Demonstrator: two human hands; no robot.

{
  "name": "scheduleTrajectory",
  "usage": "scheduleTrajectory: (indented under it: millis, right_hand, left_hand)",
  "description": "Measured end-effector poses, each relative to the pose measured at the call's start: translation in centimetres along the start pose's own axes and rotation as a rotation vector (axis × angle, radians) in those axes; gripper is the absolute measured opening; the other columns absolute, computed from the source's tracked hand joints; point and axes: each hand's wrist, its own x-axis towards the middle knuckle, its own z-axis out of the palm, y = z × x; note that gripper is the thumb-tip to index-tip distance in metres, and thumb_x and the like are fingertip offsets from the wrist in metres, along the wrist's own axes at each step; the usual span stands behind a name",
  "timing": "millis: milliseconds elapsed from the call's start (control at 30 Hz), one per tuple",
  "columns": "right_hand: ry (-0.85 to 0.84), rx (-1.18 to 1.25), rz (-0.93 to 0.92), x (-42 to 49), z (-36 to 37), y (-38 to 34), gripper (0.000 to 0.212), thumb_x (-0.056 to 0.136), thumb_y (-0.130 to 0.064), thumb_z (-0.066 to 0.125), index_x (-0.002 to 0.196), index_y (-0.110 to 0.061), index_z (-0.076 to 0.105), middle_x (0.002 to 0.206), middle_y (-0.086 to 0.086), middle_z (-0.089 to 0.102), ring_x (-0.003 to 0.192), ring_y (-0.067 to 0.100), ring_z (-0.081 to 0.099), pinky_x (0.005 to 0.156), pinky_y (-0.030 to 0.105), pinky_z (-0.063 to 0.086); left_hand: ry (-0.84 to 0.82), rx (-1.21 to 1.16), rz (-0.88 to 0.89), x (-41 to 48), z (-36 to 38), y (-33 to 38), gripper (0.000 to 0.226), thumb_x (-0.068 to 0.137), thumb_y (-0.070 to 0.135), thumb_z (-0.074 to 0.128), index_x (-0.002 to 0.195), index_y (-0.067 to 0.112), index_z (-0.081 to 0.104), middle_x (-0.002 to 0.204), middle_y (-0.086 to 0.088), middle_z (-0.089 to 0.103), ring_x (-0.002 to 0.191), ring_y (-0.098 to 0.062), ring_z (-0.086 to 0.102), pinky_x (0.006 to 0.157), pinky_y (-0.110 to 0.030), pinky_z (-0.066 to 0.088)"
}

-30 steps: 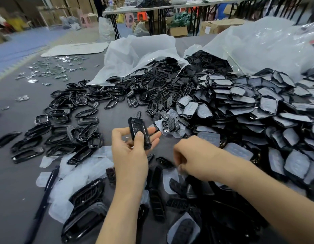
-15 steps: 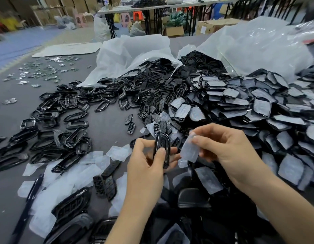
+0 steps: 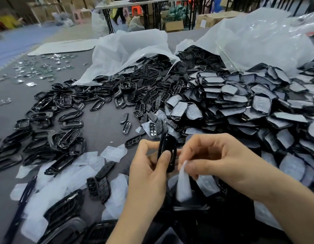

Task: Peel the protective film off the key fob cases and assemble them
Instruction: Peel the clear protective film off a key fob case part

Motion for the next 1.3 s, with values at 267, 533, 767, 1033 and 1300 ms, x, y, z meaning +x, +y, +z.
scheduleTrajectory:
  millis: [267,533,767,1033,1300]
  right_hand:
    - [0.44,-0.326,-0.14,0.9,1.4,1.9,0.022,0.076,0.004,0.073,0.071,-0.015,0.065,0.07,0.004,0.07,0.062,0.012,0.067,0.066,0.027,0.058]
    - [0.579,-0.635,-0.423,1.0,2.1,2.9,0.022,0.076,-0.001,0.076,0.076,-0.019,0.062,0.08,-0.01,0.058,0.073,0.005,0.063,0.066,0.009,0.047]
    - [0.607,-0.611,-0.444,0.7,2.4,2.8,0.02,0.078,-0.001,0.075,0.078,-0.018,0.064,0.08,-0.009,0.059,0.072,0.009,0.063,0.066,0.014,0.05]
    - [0.609,-0.335,-0.269,0.8,2.0,2.7,0.019,0.075,-0.01,0.077,0.075,-0.025,0.065,0.069,0.001,0.068,0.061,0.02,0.066,0.063,0.03,0.058]
    - [0.51,-0.159,-0.117,0.9,1.1,1.9,0.019,0.07,-0.008,0.077,0.074,-0.02,0.063,0.066,-0.007,0.061,0.059,0.008,0.056,0.058,0.02,0.053]
  left_hand:
    - [0.019,0.104,0.025,-0.4,0.4,-0.9,0.009,0.089,0.027,0.061,0.085,0.031,0.054,0.068,0.003,0.07,0.064,-0.013,0.067,0.06,-0.038,0.053]
    - [0.027,0.31,0.235,-0.8,0.5,-0.6,0.013,0.092,0.025,0.052,0.087,0.034,0.044,0.069,0.006,0.067,0.053,-0.012,0.056,0.048,-0.024,0.045]
    - [-0.036,0.385,0.273,-0.8,0.1,-0.2,0.028,0.093,0.012,0.051,0.088,0.037,0.041,0.068,0.004,0.062,0.05,-0.01,0.045,0.046,-0.009,0.031]
    - [-0.049,0.313,0.289,-0.9,0.2,-0.1,0.006,0.096,0.034,0.046,0.09,0.033,0.044,0.07,0.002,0.064,0.058,-0.019,0.055,0.051,-0.025,0.041]
    - [-0.123,0.338,0.302,-0.5,-0.1,-0.1,0.013,0.097,0.023,0.051,0.09,0.033,0.046,0.067,0.002,0.064,0.053,-0.016,0.05,0.046,-0.02,0.036]
